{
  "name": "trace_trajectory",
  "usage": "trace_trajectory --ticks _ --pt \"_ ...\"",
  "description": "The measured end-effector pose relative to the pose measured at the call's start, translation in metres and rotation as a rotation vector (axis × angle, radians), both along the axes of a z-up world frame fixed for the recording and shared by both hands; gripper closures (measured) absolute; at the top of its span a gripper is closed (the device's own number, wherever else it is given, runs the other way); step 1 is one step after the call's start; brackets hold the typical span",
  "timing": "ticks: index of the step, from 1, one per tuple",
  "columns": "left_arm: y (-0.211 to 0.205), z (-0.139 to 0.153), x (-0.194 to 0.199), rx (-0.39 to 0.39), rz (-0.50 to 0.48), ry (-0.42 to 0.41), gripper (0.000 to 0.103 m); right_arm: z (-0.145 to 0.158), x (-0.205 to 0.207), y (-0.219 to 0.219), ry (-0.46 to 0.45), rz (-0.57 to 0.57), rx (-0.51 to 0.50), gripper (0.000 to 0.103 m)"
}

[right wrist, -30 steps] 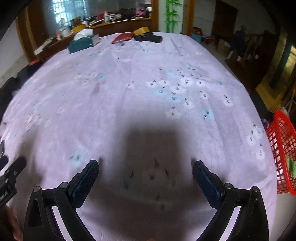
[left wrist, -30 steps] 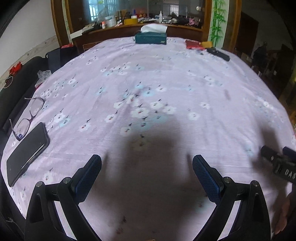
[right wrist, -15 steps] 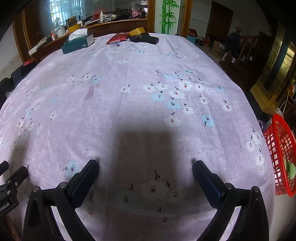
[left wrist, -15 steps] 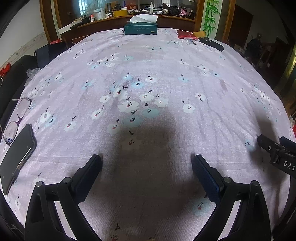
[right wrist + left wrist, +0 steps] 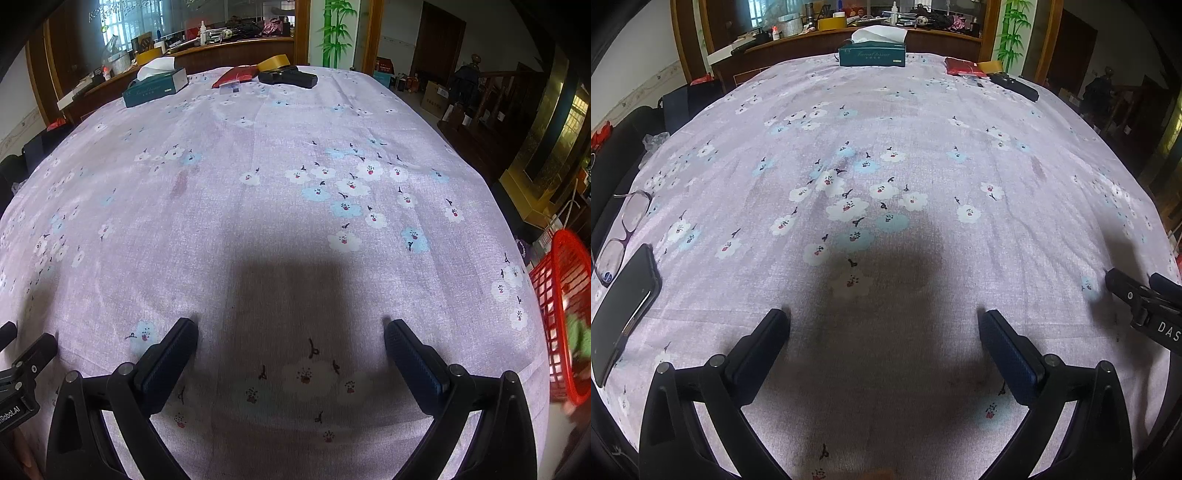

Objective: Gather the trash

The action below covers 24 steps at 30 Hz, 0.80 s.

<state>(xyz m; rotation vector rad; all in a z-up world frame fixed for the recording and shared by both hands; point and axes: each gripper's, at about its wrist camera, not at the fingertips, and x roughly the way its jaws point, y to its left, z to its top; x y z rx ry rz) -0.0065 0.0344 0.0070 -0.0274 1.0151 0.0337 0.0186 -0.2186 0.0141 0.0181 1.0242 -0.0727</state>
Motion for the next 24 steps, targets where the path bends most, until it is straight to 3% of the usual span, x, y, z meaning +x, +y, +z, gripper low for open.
trace_trajectory --ticks 21,24 --pt "0.0014 -0.0005 -0.0003 -0.001 -0.018 0.004 0.000 0.0008 -0.0017 0.0057 -0.004 0.014 -0.033 0.000" --pt "0.0019 -0.0005 -0.0001 -0.001 -0.017 0.004 0.000 0.0016 -0.0014 -0.0009 -0.001 0.010 0.006 0.000"
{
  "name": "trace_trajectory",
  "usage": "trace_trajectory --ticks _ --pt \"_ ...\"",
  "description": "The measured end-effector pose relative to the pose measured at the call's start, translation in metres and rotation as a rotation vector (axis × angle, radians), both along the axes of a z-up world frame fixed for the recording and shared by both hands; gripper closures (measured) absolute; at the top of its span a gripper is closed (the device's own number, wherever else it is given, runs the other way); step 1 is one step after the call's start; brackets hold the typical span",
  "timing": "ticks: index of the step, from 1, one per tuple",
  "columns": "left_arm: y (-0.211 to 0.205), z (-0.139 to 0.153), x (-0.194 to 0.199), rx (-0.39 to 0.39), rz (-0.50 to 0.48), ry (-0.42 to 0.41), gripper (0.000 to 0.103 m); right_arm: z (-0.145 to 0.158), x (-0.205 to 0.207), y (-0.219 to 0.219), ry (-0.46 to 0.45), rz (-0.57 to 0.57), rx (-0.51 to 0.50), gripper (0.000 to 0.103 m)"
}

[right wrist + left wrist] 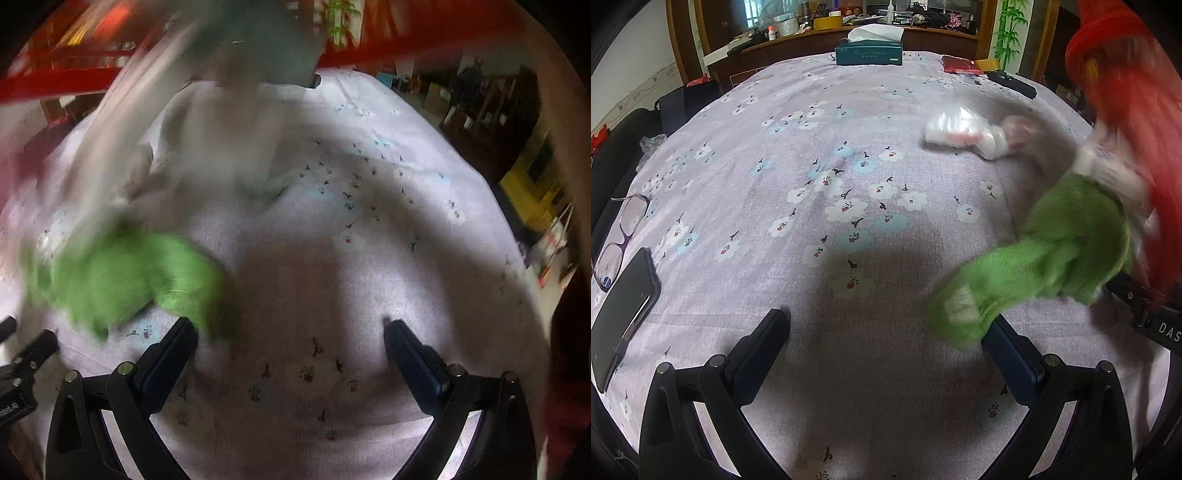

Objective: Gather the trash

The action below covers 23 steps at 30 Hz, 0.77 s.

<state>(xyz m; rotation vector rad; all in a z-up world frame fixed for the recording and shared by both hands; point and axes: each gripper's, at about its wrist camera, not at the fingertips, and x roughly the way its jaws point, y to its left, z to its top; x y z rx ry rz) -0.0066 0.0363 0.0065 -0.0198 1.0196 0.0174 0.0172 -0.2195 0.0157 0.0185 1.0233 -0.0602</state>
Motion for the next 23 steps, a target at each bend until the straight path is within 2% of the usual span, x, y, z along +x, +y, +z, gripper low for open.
trace_trajectory --ticks 23 --pt "0.0014 0.0004 -0.0013 -0.001 -0.020 -0.002 0.000 0.0020 0.0018 0.0016 0.002 0.001 -0.007 0.000"
